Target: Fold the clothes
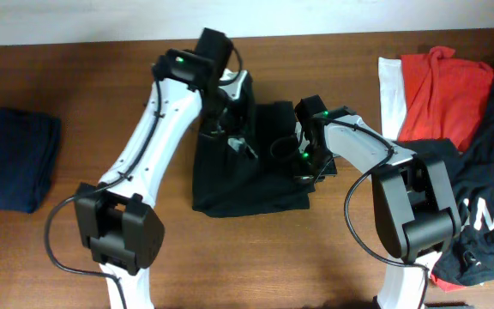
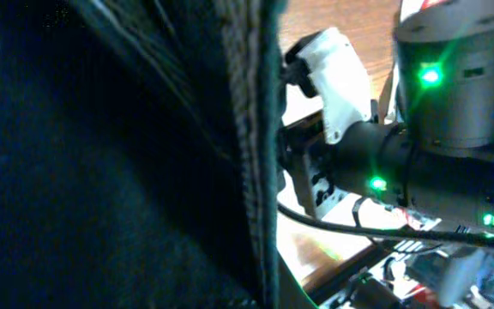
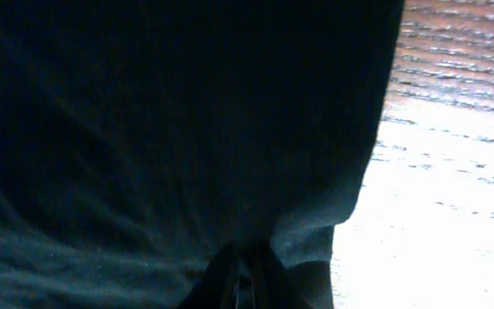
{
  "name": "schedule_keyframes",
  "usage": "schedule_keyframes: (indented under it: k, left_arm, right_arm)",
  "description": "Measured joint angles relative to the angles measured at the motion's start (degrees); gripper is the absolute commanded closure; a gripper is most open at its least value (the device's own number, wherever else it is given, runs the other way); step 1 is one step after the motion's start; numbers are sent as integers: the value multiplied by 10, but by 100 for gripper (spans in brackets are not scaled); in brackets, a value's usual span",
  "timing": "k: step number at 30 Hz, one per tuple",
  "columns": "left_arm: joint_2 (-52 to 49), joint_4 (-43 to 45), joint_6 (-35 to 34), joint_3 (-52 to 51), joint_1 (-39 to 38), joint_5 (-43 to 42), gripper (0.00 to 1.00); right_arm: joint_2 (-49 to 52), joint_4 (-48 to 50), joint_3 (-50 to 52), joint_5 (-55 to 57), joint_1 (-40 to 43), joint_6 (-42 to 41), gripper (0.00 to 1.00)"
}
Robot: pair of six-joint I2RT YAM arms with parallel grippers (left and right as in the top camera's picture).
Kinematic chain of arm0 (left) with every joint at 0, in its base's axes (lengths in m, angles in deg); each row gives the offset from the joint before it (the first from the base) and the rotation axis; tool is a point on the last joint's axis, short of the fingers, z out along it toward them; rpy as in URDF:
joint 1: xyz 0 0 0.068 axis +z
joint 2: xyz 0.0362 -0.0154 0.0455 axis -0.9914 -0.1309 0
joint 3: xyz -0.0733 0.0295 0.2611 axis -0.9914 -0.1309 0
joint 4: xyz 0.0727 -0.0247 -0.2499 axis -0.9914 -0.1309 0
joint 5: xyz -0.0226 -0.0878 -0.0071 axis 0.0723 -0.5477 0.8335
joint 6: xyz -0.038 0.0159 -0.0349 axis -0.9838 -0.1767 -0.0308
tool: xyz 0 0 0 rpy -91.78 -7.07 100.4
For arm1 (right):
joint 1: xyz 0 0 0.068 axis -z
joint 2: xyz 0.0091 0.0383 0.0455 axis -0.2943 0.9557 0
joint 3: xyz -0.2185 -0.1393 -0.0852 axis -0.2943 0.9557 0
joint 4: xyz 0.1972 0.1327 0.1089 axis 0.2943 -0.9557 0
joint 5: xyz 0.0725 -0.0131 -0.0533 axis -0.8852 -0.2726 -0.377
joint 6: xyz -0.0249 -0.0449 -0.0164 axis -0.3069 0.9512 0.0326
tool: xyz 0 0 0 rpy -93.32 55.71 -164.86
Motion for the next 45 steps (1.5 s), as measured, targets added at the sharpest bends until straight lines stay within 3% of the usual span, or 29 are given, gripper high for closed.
schedule_keyframes:
  k: [3, 6, 8, 13, 19, 23, 27, 32, 38, 42, 45]
  left_arm:
    - [-4, 13, -13, 0, -17, 5, 86]
    - [-33, 16, -23, 0, -23, 4, 57]
    - [-45, 21, -27, 0, -25, 4, 50]
    - [-45, 40, -18, 13, -21, 4, 49]
    - [-45, 155, -2, 68, 83, 87, 48]
    - [-55, 206, 6, 70, 113, 140, 48]
    - [-123, 238, 25, 70, 109, 152, 48]
    - [-205, 246, 29, 70, 108, 155, 48]
    - [-251, 156, 32, 77, 108, 186, 52]
    - [-251, -4, 34, 83, 107, 260, 60]
    - [-252, -124, 34, 80, 107, 285, 60]
  right_arm:
    - [0, 0, 0, 0, 0, 0, 89]
    - [0, 0, 0, 0, 0, 0, 89]
    - [0, 0, 0, 0, 0, 0, 86]
    - [4, -67, -13, 8, 8, 0, 84]
    - [8, -223, -224, 61, 101, 5, 84]
    - [-10, -241, -323, -25, 98, 42, 84]
    - [-12, -241, -310, -103, 45, 53, 84]
    - [-12, -197, -224, -123, -13, 58, 84]
    - [-11, -68, -59, -129, -31, 60, 83]
    - [-11, -10, 5, -84, -31, 60, 82]
    - [-16, 23, 7, -10, -28, 49, 72]
